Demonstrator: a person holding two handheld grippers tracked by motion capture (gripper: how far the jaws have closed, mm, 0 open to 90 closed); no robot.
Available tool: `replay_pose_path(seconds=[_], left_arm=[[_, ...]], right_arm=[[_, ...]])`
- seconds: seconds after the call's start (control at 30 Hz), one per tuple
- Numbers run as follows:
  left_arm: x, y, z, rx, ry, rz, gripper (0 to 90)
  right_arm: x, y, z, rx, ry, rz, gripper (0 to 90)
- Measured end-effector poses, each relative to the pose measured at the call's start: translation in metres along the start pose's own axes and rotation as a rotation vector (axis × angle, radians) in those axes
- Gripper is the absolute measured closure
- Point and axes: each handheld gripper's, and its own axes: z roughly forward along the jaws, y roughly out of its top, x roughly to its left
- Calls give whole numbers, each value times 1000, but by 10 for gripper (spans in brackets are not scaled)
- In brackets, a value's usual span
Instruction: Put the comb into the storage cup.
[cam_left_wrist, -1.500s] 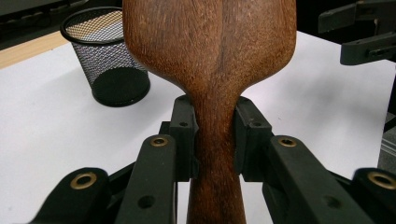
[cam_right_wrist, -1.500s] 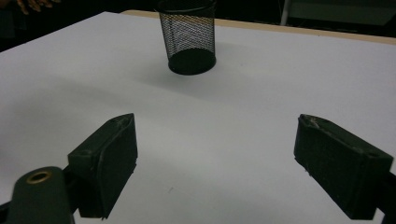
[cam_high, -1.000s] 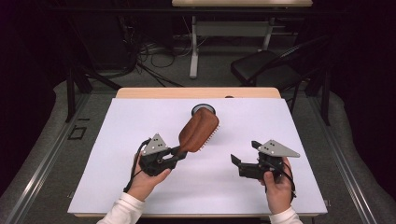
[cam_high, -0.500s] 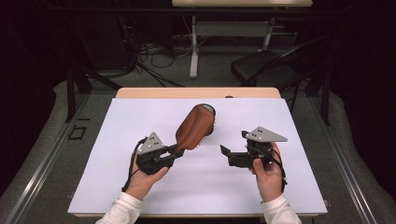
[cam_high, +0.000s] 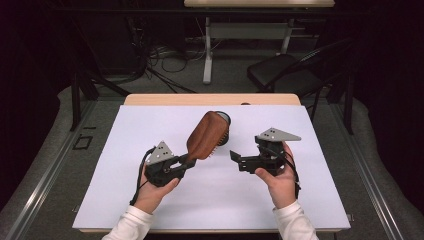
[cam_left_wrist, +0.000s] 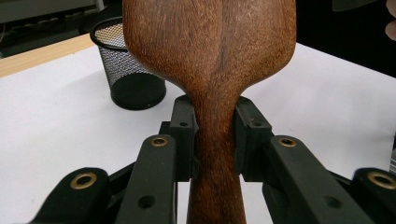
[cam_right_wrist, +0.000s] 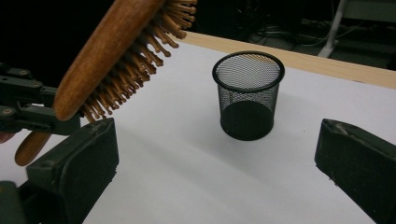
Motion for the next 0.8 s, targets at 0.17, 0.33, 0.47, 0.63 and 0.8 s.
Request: replay_pose_path(seconds=[0.17, 0.33, 0.47, 0.63, 0.8], left_arm=[[0, -2, 2, 1, 0, 2, 728], [-1, -4, 3, 3, -1, 4, 727], [-2, -5, 3, -3, -2, 5, 727], [-3, -5, 4, 0, -4, 14, 727], [-5, -7, 6, 2, -4, 23, 727]], right_arm=[[3, -6, 0, -26, -14, 11, 3], [7, -7, 2, -29, 5, 22, 9], [6, -7, 1, -42, 25, 50, 22], [8, -7, 0, -45, 64, 73, 29], [8, -8, 1, -57, 62, 104, 94]])
